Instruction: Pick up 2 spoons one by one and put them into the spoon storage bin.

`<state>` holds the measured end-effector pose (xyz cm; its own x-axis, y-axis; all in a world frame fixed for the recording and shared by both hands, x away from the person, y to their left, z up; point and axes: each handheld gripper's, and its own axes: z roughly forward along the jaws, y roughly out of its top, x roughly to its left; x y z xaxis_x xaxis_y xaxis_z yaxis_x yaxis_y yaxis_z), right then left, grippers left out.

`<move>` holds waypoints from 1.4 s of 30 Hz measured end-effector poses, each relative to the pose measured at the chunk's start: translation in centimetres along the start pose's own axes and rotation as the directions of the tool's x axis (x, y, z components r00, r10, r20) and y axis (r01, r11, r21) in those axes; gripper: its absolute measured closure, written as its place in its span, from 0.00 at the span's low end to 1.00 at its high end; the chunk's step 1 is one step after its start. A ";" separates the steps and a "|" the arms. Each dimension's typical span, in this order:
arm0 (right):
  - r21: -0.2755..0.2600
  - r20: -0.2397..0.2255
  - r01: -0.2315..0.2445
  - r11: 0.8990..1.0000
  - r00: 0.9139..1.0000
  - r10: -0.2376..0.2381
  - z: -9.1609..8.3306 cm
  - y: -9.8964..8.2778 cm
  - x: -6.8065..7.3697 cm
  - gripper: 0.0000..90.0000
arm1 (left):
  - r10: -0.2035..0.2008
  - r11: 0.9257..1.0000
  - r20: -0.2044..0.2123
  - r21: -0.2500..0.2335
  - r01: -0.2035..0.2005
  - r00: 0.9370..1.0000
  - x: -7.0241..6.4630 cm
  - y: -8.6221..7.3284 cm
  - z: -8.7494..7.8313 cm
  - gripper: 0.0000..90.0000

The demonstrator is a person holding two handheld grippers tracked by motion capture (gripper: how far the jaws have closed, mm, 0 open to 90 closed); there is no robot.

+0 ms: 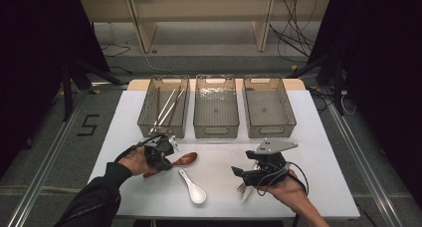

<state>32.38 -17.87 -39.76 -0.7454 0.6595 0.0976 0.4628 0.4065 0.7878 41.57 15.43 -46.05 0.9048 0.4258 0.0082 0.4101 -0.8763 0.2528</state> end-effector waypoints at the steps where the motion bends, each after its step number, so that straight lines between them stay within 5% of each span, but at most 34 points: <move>1: 0.000 0.000 0.000 1.000 1.000 0.000 0.0 0.0 0.0 0.33 | 0.001 1.000 -0.004 -0.006 -0.001 1.000 0.0 0.0 -0.1 0.89; 10: -0.002 0.000 0.001 1.000 1.000 -0.001 0.0 0.0 0.0 0.33 | -0.013 0.996 -0.011 -0.087 0.012 1.000 0.1 0.0 -2.3 0.89; 15: -0.005 0.004 -0.005 1.000 1.000 0.005 0.0 0.0 0.0 0.33 | -0.041 0.981 0.004 -0.190 0.041 0.999 -0.3 0.6 -4.0 0.89; 19: -0.008 0.009 -0.002 1.000 1.000 0.002 -0.1 0.0 -0.1 0.33 | -0.079 0.958 0.012 -0.277 0.080 0.997 -0.3 1.0 -5.2 0.89; 27: -0.023 0.020 -0.011 1.000 1.000 0.012 -0.2 0.1 -0.2 0.33 | -0.174 0.895 0.025 -0.414 0.168 0.984 0.6 1.6 -6.8 0.89; 42: -0.024 0.019 -0.010 1.000 1.000 0.011 -0.3 0.0 -0.3 0.33 | -0.256 0.830 0.059 -0.499 0.251 0.965 2.1 4.3 -7.7 0.89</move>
<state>32.48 -18.24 -39.62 -0.7312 0.6756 0.0945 0.4586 0.3842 0.8013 44.40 14.27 -37.51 0.7746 0.6222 -0.1138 0.5100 -0.5079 0.6943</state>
